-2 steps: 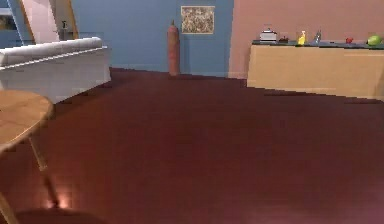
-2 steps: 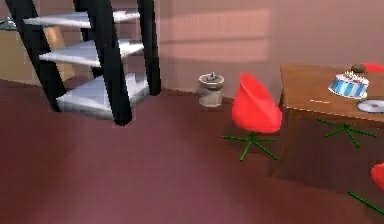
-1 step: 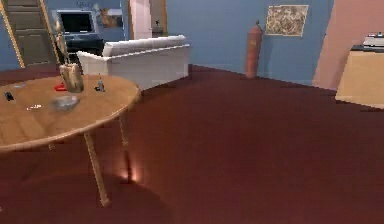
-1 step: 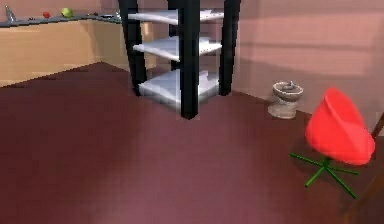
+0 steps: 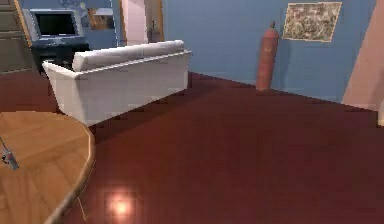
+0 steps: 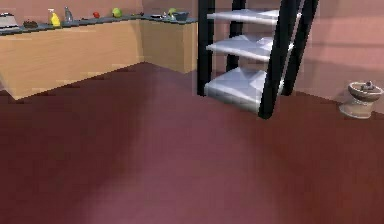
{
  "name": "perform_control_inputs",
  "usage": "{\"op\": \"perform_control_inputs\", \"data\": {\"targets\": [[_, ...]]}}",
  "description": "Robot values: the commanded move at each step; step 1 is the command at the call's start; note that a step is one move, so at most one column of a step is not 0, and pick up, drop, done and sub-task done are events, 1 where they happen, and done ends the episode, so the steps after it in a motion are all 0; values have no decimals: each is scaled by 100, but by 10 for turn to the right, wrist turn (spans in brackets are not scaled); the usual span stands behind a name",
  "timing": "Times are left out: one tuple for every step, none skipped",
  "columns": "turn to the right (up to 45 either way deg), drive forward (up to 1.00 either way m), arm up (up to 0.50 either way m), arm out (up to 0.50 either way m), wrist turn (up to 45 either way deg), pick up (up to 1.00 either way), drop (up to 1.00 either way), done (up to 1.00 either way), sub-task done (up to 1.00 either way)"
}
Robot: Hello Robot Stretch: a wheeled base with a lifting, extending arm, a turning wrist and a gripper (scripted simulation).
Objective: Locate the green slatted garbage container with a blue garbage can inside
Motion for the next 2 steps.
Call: {"op": "perform_control_inputs", "data": {"targets": [[0,15,0,0,0,0,0,0,0],[0,100,0,0,0,0,0,0,0]]}}
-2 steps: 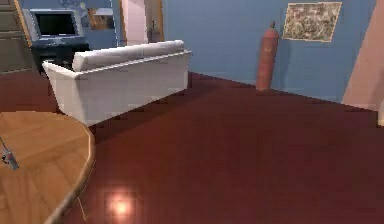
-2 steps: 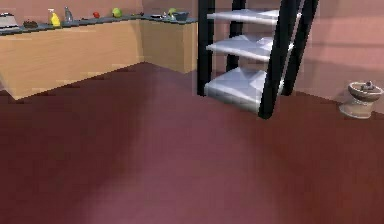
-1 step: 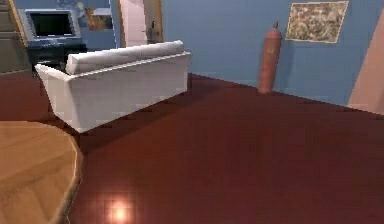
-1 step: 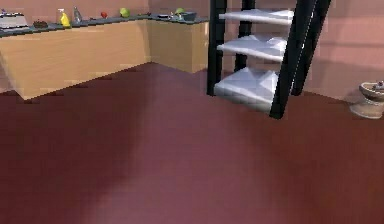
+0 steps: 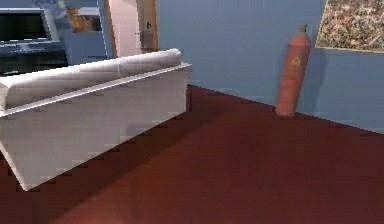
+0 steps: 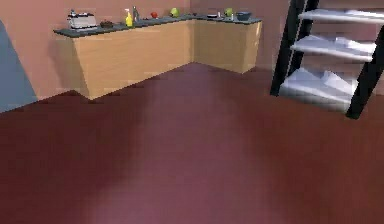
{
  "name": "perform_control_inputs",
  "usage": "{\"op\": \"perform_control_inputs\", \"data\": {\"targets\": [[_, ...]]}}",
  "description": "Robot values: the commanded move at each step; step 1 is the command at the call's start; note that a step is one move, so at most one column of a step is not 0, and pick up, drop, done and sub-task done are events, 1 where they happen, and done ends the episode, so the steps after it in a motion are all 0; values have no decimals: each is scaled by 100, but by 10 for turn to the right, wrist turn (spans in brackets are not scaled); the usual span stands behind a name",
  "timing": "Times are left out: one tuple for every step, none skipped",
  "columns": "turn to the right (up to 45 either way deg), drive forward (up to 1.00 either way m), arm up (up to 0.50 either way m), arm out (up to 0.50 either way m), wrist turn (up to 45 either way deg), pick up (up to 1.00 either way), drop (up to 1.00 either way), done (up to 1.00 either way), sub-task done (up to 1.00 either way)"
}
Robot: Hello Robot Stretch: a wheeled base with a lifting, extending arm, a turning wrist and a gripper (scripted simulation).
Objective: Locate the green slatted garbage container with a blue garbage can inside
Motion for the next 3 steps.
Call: {"op": "perform_control_inputs", "data": {"targets": [[-450,0,0,0,0,0,0,0,0],[-30,0,0,0,0,0,0,0,0],[0,100,0,0,0,0,0,0,0]]}}
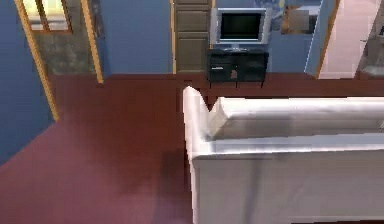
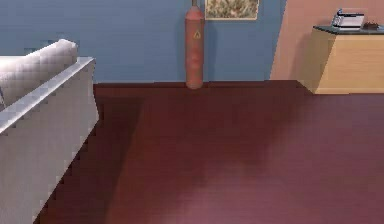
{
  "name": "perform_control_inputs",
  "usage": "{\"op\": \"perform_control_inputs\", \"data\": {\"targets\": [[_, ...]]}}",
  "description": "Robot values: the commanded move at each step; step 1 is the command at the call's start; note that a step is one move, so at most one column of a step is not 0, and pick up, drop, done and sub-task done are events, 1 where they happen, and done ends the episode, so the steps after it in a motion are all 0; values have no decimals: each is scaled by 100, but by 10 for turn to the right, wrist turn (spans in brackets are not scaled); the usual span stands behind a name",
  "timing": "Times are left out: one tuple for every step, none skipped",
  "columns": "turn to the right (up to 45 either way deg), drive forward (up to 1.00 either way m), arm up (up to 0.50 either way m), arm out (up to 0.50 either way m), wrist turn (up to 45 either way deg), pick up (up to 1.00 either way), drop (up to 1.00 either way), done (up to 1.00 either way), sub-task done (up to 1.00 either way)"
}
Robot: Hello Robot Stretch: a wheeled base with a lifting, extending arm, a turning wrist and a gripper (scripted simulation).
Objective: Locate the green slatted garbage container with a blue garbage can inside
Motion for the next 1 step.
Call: {"op": "perform_control_inputs", "data": {"targets": [[-60,0,0,0,0,0,0,0,0]]}}
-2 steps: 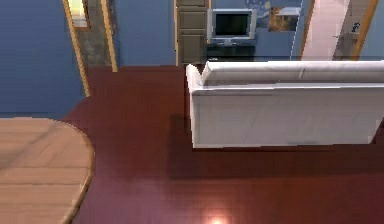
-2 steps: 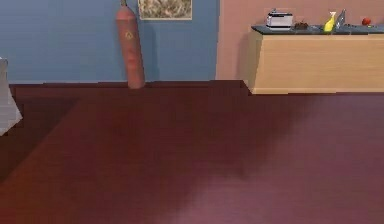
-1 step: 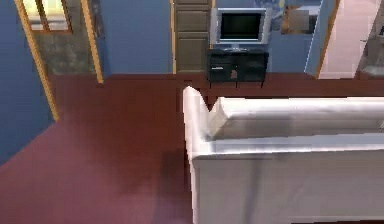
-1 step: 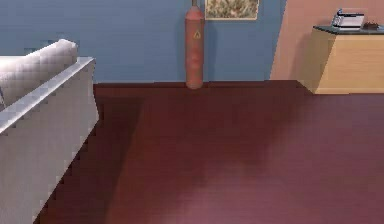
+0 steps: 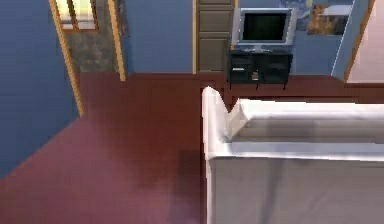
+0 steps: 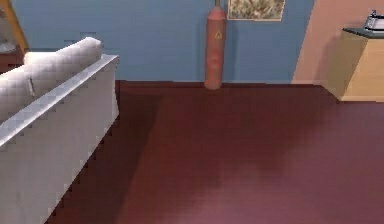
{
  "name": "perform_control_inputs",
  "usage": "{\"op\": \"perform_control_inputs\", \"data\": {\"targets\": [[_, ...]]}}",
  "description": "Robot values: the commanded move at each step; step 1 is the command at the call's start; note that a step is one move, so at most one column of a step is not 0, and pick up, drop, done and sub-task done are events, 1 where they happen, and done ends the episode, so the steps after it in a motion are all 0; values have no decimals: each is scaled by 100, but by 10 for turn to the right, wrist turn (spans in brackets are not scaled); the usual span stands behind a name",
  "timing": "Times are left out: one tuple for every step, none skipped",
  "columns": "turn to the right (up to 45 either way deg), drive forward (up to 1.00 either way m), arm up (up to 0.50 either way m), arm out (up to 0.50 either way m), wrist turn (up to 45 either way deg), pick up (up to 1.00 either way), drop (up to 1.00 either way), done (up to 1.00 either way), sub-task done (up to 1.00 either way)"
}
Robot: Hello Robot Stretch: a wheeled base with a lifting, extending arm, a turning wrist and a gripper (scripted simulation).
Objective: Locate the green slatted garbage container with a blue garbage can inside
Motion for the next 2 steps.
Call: {"op": "perform_control_inputs", "data": {"targets": [[0,20,0,0,0,0,0,0,0],[-330,0,0,0,0,0,0,0,0]]}}
